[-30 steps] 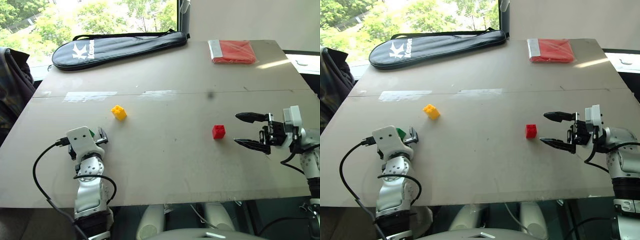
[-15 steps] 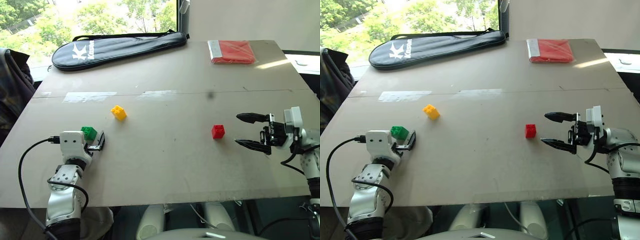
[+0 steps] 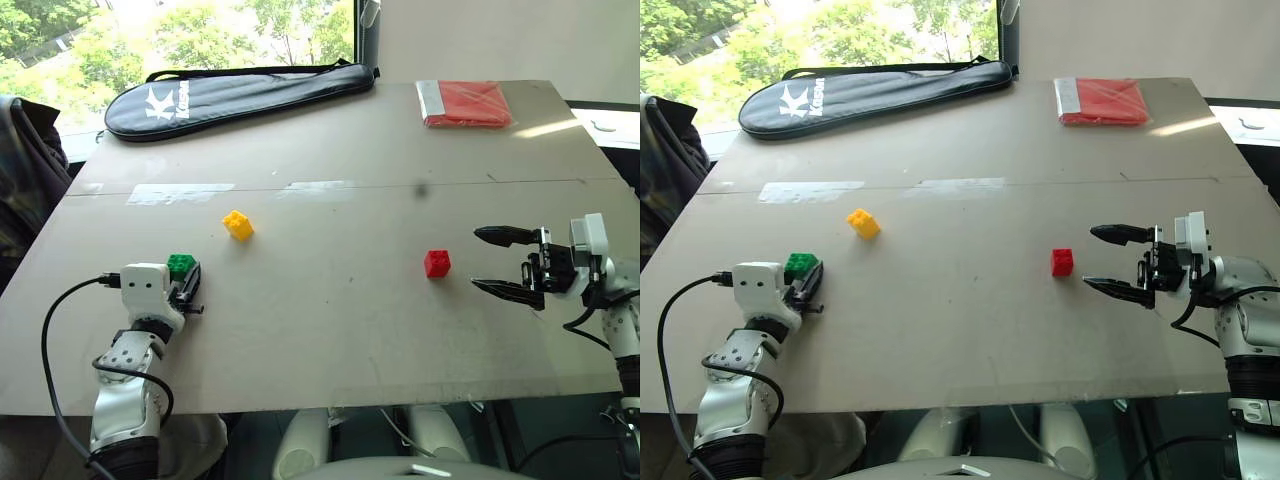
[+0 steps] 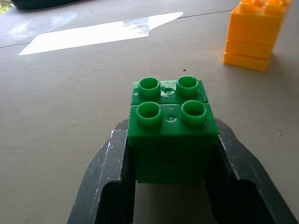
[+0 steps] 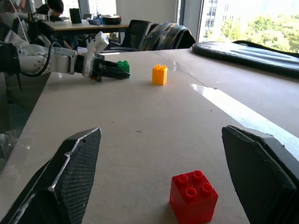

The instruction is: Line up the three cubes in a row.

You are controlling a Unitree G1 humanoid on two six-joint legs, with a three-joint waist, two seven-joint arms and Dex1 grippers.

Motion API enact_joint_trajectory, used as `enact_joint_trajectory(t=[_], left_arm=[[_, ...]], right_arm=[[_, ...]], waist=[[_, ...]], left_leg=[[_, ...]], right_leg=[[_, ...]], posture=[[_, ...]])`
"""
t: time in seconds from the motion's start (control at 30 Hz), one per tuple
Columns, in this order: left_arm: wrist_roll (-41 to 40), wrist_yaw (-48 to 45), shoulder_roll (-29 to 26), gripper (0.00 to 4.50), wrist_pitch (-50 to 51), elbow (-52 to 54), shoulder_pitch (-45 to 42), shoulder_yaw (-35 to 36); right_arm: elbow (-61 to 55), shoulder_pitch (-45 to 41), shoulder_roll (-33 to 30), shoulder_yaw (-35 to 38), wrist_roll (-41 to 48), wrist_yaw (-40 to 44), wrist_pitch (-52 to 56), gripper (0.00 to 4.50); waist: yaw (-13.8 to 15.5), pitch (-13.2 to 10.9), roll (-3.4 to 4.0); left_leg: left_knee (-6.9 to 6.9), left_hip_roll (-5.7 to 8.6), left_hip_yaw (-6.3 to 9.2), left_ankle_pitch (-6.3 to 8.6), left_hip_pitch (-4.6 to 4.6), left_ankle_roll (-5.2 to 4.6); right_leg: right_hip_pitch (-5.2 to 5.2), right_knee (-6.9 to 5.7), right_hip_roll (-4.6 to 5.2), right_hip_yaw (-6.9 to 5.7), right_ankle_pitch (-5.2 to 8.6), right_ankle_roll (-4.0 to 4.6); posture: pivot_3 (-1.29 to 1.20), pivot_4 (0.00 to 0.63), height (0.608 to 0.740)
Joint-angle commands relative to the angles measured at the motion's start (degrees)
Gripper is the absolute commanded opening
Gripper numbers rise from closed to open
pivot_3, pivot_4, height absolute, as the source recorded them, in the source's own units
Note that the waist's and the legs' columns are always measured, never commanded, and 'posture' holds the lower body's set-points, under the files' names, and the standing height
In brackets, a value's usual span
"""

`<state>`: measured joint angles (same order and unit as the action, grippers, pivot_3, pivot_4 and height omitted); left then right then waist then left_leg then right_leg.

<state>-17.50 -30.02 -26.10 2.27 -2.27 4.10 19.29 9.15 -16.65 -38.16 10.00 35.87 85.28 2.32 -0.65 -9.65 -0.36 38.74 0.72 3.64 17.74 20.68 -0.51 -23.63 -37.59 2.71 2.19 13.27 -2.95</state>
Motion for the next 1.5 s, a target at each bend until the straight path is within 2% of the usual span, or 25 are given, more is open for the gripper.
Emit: enact_joint_trajectory(t=[0.03,0.17,0.3,0.4,0.5,0.6,0.77,1.07,1.27,1.5], left_arm=[[-3.4,-8.9,-2.5,1.33,0.8,3.4,-1.5,-3.7],[-4.1,-20.0,-5.8,1.33,2.4,4.1,-8.3,-11.7],[-4.1,-31.1,-5.5,1.33,3.0,-0.4,-18.9,-19.6],[-0.5,-39.2,-3.8,1.33,-1.1,-8.2,-27.4,-26.4],[0.1,-45.0,-1.5,1.33,-2.5,-14.9,-33.5,-29.8],[2.8,-50.7,2.2,1.33,-7.7,-26.2,-41.2,-33.2],[7.5,-51.4,5.8,1.33,-15.2,-39.0,-48.0,-34.3],[12.1,-45.8,9.2,1.33,-20.2,-49.2,-51.0,-33.3],[13.5,-44.8,10.1,1.33,-20.6,-51.3,-50.7,-33.1],[13.0,-49.2,10.2,1.33,-19.5,-51.1,-49.8,-32.9]], right_arm=[[-1.4,-0.2,-1.1,2.1,1.4,0.7,0.4,4.27],[-2.1,0.5,-1.2,2.5,1.9,0.4,0.7,4.27],[-3.5,1.7,-1.0,2.9,2.2,-0.5,1.3,4.27],[-5.0,3.2,-0.9,3.6,2.5,-1.3,1.5,4.27],[-6.3,4.6,-0.7,4.1,2.7,-2.1,1.7,4.27],[-8.8,7.4,-0.8,5.1,3.3,-3.4,2.1,4.27],[-11.2,11.2,-1.3,6.4,3.5,-4.9,2.8,4.27],[-9.9,13.7,-2.3,7.4,3.1,-4.8,1.7,4.27],[-9.0,13.0,-2.2,6.8,2.6,-4.8,1.1,4.27],[-9.0,13.0,-2.4,6.7,2.5,-4.5,0.5,4.27]], waist=[[0.2,0.0,-0.01],[0.1,0.0,-0.01],[0.3,0.0,-0.01],[-0.2,0.0,-0.01],[-0.3,0.0,0.00],[-0.1,0.0,-0.03],[-0.3,-0.1,-0.07],[-0.2,-0.1,-0.09],[-0.1,-0.1,-0.09],[-0.1,-0.1,-0.09]], left_leg=[[0.00,0.01,0.03,0.00,0.02,0.00],[0.00,0.02,0.10,0.00,0.04,0.00],[0.05,0.09,0.09,-0.01,0.14,0.00],[0.06,0.10,0.07,-0.04,0.09,0.05],[0.06,0.12,-0.02,-0.03,0.09,0.03],[0.11,0.12,-0.08,-0.01,0.11,-0.01],[0.19,0.12,-0.17,0.01,0.14,-0.04],[0.30,0.11,-0.08,0.02,0.15,-0.06],[0.45,0.12,-0.09,0.02,0.11,-0.06],[0.47,0.12,-0.08,0.02,0.11,-0.06]], right_leg=[[0.00,0.01,-0.01,-0.04,0.00,0.00],[0.00,0.00,-0.19,-0.14,0.00,0.00],[0.00,0.03,-0.22,-0.22,0.00,0.00],[0.01,0.02,-0.25,-0.14,0.00,-0.01],[-0.01,0.05,-0.42,-0.04,0.01,-0.01],[-0.01,0.05,-0.49,-0.05,0.01,-0.01],[-0.01,0.04,-0.55,0.01,0.01,-0.02],[0.00,-0.06,-0.56,0.02,0.02,-0.03],[0.08,-0.16,-0.57,0.01,0.00,-0.06],[0.07,-0.20,-0.58,0.01,0.00,-0.06]], posture=[[0.00,0.150,0.740],[0.00,0.150,0.740],[0.00,0.150,0.740],[0.00,0.150,0.740],[0.00,0.150,0.740],[0.00,0.150,0.740],[0.00,0.150,0.740],[0.00,0.150,0.740],[0.00,0.150,0.740],[0.00,0.150,0.740]])
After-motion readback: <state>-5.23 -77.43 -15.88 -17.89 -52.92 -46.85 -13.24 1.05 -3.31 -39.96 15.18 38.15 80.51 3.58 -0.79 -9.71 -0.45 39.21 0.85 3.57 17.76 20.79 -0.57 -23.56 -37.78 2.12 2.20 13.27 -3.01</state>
